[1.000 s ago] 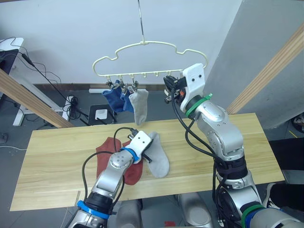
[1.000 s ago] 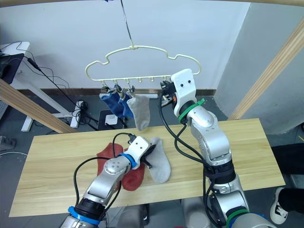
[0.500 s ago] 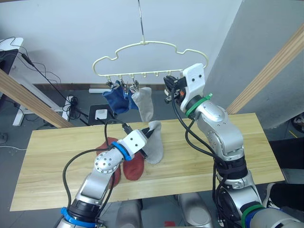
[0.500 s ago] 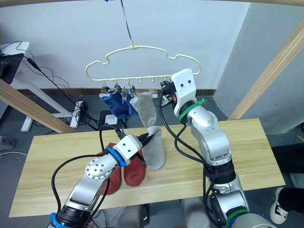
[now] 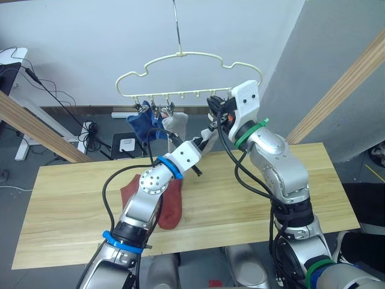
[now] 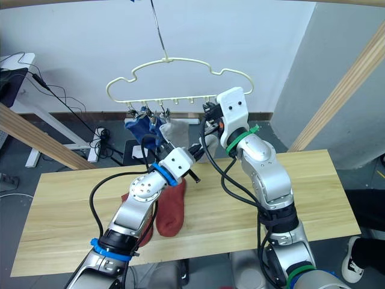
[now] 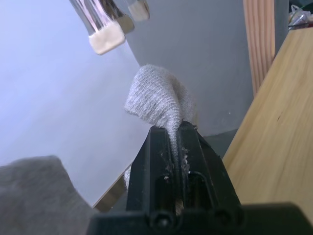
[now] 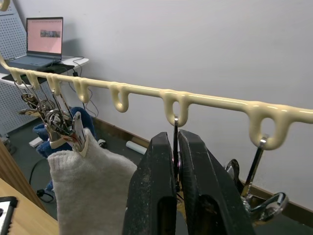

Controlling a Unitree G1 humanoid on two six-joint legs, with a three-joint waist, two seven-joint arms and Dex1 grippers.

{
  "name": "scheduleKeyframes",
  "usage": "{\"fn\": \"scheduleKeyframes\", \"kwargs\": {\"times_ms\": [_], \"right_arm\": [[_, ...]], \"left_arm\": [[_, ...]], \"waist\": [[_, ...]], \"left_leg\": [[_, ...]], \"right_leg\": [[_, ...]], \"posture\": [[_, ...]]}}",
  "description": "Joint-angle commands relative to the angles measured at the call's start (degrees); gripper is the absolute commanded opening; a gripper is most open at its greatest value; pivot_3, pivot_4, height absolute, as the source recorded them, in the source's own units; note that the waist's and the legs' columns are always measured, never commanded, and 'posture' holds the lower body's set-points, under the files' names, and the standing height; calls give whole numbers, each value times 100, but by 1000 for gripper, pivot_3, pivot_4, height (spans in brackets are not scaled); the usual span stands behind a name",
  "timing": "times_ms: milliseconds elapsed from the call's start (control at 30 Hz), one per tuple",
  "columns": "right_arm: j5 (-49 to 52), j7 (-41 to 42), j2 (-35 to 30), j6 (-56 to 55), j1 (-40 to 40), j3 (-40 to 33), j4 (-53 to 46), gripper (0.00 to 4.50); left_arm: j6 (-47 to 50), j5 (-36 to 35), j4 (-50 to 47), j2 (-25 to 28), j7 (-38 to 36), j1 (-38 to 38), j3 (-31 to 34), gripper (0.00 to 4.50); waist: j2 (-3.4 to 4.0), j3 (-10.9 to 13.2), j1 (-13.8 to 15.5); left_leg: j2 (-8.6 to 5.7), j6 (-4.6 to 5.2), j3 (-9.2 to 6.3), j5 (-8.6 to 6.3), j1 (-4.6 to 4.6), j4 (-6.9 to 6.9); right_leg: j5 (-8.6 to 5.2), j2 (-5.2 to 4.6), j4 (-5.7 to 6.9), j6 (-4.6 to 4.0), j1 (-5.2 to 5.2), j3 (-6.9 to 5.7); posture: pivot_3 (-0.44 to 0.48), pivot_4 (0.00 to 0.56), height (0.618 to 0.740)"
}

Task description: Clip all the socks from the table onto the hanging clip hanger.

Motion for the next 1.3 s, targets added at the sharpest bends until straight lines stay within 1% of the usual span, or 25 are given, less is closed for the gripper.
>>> {"fn": "scheduleKeyframes", "kwargs": {"times_ms": [33, 167, 333, 467, 1300], "right_arm": [[80, 9, 39, -27, -69, 39, -262, 0], [108, 6, 54, 15, -41, 78, -300, 0], [116, -12, 56, 44, -11, 102, -341, 0], [117, -12, 48, 48, 9, 116, -345, 0], [-49, -8, -139, -112, 64, 303, -281, 0]], "left_arm": [[-258, 103, 234, -55, 10, -284, -67, 22], [-470, 205, 553, -68, -31, -597, -137, 22], [-647, 238, 663, -16, -126, -721, -185, 22], [-697, 234, 744, -39, -92, -852, -92, 22], [-1075, 185, 593, -79, 383, -794, 185, 22]], "waist": [[0, 0, -7], [0, 0, -40], [0, 0, -87], [0, 0, -90], [0, 0, -90]], "left_leg": [[0, 0, 0, 0, 0, 1], [-1, 0, 0, 0, 0, 2], [0, 0, 0, 0, -1, 0], [-1, 0, -1, 0, -1, 1], [-1, 0, -1, 0, -1, 1]], "right_leg": [[0, 0, 0, 0, 0, 0], [0, 0, 0, 0, 1, 0], [0, -1, -1, 1, 1, 0], [0, 0, 0, 1, 1, 0], [0, 0, -2, 1, 1, 0]], "posture": [[-243, 286, 740], [-245, 289, 740], [-246, 290, 740], [-247, 289, 740], [-244, 291, 740]]}}
